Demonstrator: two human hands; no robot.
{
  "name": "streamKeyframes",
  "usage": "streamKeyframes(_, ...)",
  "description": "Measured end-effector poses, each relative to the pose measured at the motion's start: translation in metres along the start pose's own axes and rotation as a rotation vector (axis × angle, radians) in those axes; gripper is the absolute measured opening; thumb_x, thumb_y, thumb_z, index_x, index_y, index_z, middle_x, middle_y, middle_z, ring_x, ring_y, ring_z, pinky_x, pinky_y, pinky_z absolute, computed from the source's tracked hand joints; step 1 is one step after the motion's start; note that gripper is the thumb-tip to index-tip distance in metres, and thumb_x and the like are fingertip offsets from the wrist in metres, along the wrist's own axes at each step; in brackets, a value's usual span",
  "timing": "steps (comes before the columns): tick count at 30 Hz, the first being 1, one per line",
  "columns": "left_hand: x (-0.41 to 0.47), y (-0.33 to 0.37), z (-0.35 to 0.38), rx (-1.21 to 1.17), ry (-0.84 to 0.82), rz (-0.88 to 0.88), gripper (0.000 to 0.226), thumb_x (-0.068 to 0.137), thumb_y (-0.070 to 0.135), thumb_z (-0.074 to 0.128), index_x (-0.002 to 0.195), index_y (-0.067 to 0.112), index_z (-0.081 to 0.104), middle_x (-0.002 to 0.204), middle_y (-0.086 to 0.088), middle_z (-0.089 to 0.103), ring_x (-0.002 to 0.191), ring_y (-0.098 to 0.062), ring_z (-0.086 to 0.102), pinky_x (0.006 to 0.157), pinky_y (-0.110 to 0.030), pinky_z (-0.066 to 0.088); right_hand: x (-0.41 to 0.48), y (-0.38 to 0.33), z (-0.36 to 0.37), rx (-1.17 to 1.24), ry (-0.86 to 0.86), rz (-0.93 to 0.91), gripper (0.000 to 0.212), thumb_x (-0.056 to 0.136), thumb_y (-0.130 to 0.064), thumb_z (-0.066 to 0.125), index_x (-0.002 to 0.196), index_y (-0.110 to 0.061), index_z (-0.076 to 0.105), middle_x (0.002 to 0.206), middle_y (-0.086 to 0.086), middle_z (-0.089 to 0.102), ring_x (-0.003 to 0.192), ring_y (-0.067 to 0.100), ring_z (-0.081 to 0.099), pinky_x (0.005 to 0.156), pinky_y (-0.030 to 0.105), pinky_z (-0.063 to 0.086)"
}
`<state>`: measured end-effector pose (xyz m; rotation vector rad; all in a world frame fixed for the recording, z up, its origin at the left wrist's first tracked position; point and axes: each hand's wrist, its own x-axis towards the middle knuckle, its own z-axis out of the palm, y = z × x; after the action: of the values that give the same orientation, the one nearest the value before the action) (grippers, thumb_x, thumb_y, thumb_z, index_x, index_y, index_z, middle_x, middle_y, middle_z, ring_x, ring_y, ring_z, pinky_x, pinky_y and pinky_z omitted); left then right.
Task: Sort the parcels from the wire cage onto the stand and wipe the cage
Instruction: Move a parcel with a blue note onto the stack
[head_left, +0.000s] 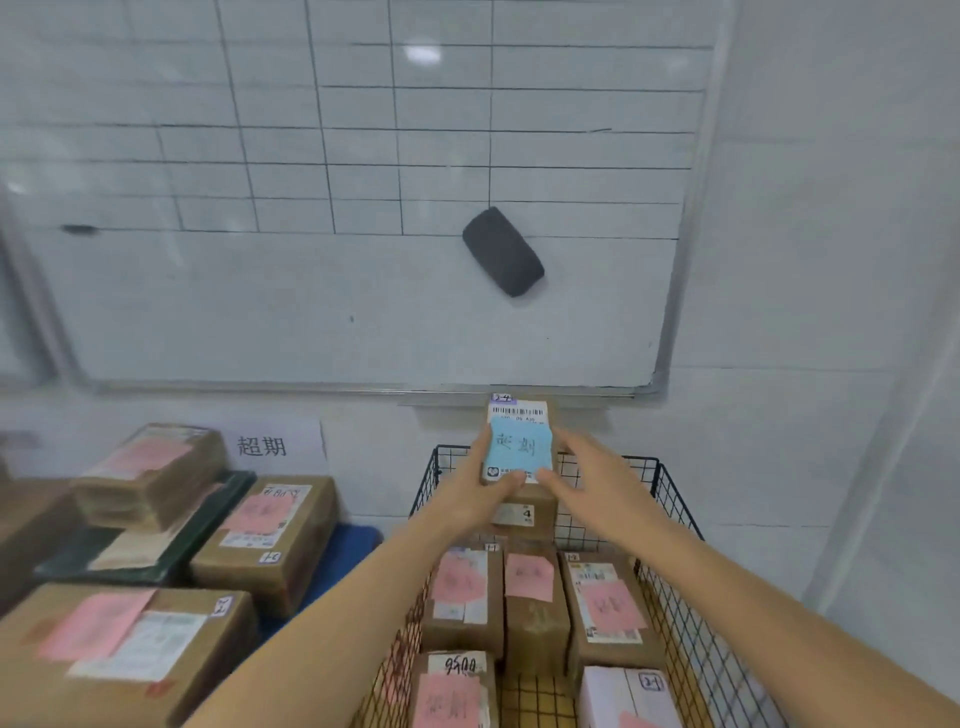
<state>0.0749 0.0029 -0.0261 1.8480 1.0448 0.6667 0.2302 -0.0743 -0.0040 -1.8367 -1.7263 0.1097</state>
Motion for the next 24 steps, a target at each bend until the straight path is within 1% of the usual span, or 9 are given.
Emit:
streamKeyframes(1, -0.003, 0.004, -0.008, 0.001, 0.020, 0.007, 0.076, 0.094, 0.039, 0.055, 0.151, 0.036, 0.004, 0.128, 0.010, 0.050, 0.106, -0.012, 0.055, 0.074, -0.022, 0.051, 0.001, -0.009, -0.003, -0.009, 0.003, -0.016, 0.062, 0.094, -0.042, 0.054, 0.149, -0.025, 0.031, 0.147, -0.005, 0.044, 0.133, 0.013, 0.040, 0.106, 0.036, 0.042)
streamKeyframes(3, -0.009, 0.009, -0.027, 0.003, 0.052, 0.015, 0.078, 0.092, 0.042, 0.057, 0.151, 0.039, 0.006, 0.133, 0.007, 0.052, 0.110, -0.018, 0.058, 0.085, -0.038, 0.054, 0.003, -0.028, -0.004, -0.005, 0.026, -0.044, 0.062, 0.095, -0.040, 0.053, 0.150, -0.025, 0.030, 0.148, -0.006, 0.043, 0.133, 0.014, 0.040, 0.104, 0.034, 0.041)
streamKeyframes(6, -0.016, 0.010, -0.061, -0.021, 0.063, 0.000, 0.081, 0.090, 0.043, 0.059, 0.150, 0.040, 0.006, 0.134, 0.001, 0.054, 0.114, -0.023, 0.057, 0.093, -0.046, 0.051, 0.007, -0.060, -0.003, 0.019, 0.056, -0.084, 0.059, 0.096, -0.039, 0.053, 0.149, -0.027, 0.029, 0.148, -0.007, 0.041, 0.134, 0.014, 0.039, 0.104, 0.033, 0.039)
streamKeyframes(9, -0.021, 0.007, -0.103, -0.053, 0.085, 0.017, 0.082, 0.088, 0.040, 0.063, 0.149, 0.043, 0.009, 0.133, 0.003, 0.053, 0.111, -0.023, 0.060, 0.087, -0.047, 0.055, 0.017, -0.088, 0.003, 0.022, 0.083, -0.108, 0.061, 0.095, -0.044, 0.053, 0.148, -0.021, 0.033, 0.149, -0.003, 0.041, 0.134, 0.014, 0.040, 0.108, 0.034, 0.037)
streamKeyframes(13, -0.032, -0.016, -0.169, -0.053, 0.108, 0.000, 0.086, 0.084, 0.045, 0.065, 0.148, 0.046, 0.007, 0.133, 0.003, 0.052, 0.106, -0.025, 0.063, 0.082, -0.047, 0.057, 0.025, -0.129, 0.023, 0.016, 0.088, -0.098, 0.064, 0.095, -0.046, 0.051, 0.149, -0.018, 0.030, 0.152, 0.000, 0.037, 0.138, 0.014, 0.035, 0.113, 0.034, 0.032)
streamKeyframes(16, -0.040, -0.048, -0.213, -0.017, 0.106, -0.039, 0.089, 0.084, 0.047, 0.064, 0.149, 0.044, 0.004, 0.135, 0.002, 0.051, 0.108, -0.024, 0.061, 0.088, -0.048, 0.053, 0.029, -0.165, 0.047, -0.009, 0.050, -0.116, 0.063, 0.096, -0.044, 0.050, 0.150, -0.018, 0.029, 0.152, 0.000, 0.036, 0.138, 0.013, 0.035, 0.113, 0.032, 0.030)
streamKeyframes(20, -0.047, -0.089, -0.251, 0.072, 0.108, -0.064, 0.084, 0.091, 0.042, 0.059, 0.151, 0.036, 0.001, 0.138, 0.001, 0.049, 0.113, -0.024, 0.058, 0.094, -0.046, 0.050, 0.040, -0.211, 0.085, -0.058, 0.021, -0.132, 0.061, 0.097, -0.040, 0.049, 0.150, -0.017, 0.028, 0.152, 0.002, 0.036, 0.138, 0.016, 0.035, 0.112, 0.031, 0.030)
streamKeyframes(22, -0.048, -0.106, -0.263, 0.088, 0.088, -0.067, 0.082, 0.093, 0.037, 0.057, 0.152, 0.033, 0.001, 0.140, 0.001, 0.048, 0.116, -0.022, 0.056, 0.097, -0.044, 0.048, 0.046, -0.229, 0.105, -0.101, -0.015, -0.134, 0.060, 0.098, -0.038, 0.049, 0.150, -0.015, 0.028, 0.152, 0.003, 0.037, 0.138, 0.018, 0.034, 0.111, 0.028, 0.027)
streamKeyframes(24, -0.049, -0.121, -0.272, 0.089, 0.071, -0.076, 0.079, 0.095, 0.033, 0.055, 0.153, 0.028, 0.002, 0.143, 0.000, 0.045, 0.118, -0.020, 0.053, 0.099, -0.036, 0.046, 0.051, -0.243, 0.125, -0.112, -0.059, -0.127, 0.059, 0.098, -0.036, 0.049, 0.150, -0.015, 0.027, 0.151, 0.003, 0.037, 0.138, 0.017, 0.034, 0.110, 0.028, 0.027)
